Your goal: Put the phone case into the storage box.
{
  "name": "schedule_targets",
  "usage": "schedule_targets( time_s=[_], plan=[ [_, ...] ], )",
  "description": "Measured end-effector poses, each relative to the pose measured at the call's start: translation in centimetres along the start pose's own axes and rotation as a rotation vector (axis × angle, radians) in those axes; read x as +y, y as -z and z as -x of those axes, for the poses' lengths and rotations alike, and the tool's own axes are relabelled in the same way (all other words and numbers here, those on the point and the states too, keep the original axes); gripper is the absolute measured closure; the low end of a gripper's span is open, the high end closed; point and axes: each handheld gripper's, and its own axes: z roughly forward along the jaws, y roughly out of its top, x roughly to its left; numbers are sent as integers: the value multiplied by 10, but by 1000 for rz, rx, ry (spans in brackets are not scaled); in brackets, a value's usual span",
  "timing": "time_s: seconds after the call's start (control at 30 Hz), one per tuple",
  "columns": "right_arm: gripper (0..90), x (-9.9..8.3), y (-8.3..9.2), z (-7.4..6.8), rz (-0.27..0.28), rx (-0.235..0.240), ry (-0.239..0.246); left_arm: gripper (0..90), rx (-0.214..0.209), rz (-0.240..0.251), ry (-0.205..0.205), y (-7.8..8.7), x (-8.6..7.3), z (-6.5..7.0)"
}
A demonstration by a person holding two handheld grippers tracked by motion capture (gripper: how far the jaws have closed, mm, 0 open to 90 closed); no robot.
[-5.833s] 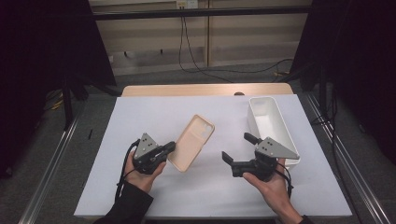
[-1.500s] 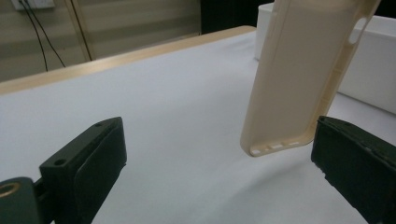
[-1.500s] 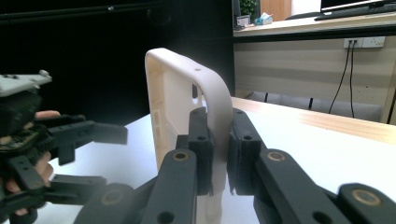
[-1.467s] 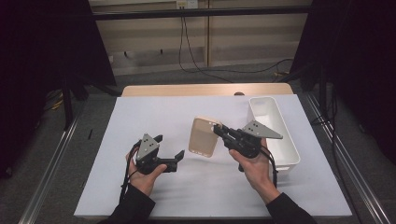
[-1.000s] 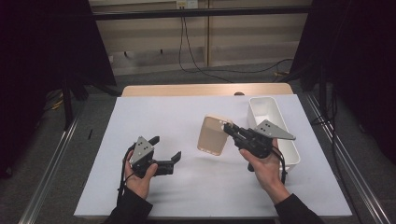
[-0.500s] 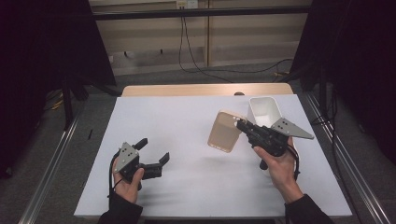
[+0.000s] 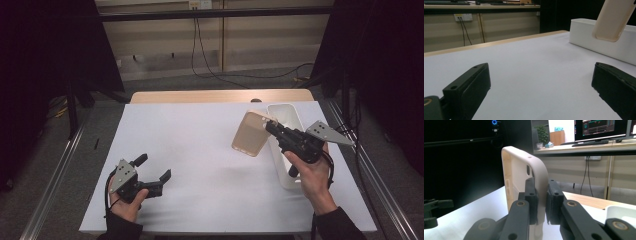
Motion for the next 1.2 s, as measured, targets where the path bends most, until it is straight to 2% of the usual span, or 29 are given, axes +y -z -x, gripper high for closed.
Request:
schedule_targets(
  time_s=[0.13,0.23,0.37,0.43,0.57,0.77,0.93,1.0,1.2],
  plan=[
    [813,4,3,4,7,-5,-9,23,11,-17,-11,3,-1,0],
    [813,9,6,7,18,-13,-8,23,7,-18,8,5,-2,1],
    [813,15,10,11,34,-28,0,27,27,-23,-27,4,-2,3],
    [813,18,11,13,31,-34,16,28,4,-29,-22,2,-2,5],
    [813,24,12,19,37,-47,27,27,-17,-30,-23,0,-2,8],
    [813,34,17,26,42,-60,42,28,-1,-27,-13,-2,-1,5],
    [813,44,23,37,39,-86,59,28,-3,-16,-3,-3,0,4],
    [813,48,24,42,33,-100,72,28,-6,-18,-11,-4,1,5],
    [813,57,22,53,28,-128,92,28,-8,-16,-7,-3,1,4]
  ],
)
